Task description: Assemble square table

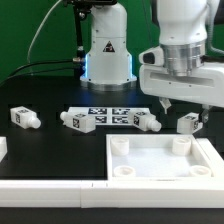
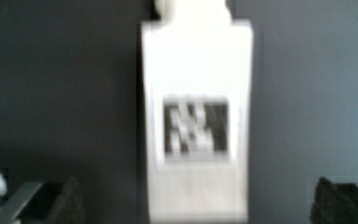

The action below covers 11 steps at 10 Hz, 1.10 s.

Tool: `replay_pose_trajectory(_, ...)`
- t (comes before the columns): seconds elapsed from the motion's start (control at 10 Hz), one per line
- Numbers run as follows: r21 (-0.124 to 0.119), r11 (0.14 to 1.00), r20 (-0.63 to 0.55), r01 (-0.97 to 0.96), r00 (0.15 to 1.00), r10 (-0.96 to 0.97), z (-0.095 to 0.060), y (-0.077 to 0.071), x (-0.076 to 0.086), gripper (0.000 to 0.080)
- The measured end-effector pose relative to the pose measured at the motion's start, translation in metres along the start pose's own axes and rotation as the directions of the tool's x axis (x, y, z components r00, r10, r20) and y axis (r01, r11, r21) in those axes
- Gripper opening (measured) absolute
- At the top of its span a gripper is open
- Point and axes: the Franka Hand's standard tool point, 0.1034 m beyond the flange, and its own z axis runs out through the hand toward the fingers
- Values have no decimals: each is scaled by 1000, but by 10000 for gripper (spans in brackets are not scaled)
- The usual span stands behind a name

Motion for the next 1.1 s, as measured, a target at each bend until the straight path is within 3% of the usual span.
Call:
replay_pose_trajectory(0.4,-23,999,259,49,965,-42,-4,5,12,648)
replay_pose_trajectory(0.5,-4,994,300,109,948,-103,-6,-1,13,648)
replay_pose_trajectory(0.6,43,979,389,200,899,-200,-7,-8,10,648)
replay_pose_trajectory(0.7,64,972,451,225,862,-229,-8,-10,12,648)
replay_pose_trajectory(0.9,68,975,564,211,798,-212,-9,-6,10,648)
replay_pose_trajectory(1.1,64,977,567,201,799,-201,-7,-8,12,648)
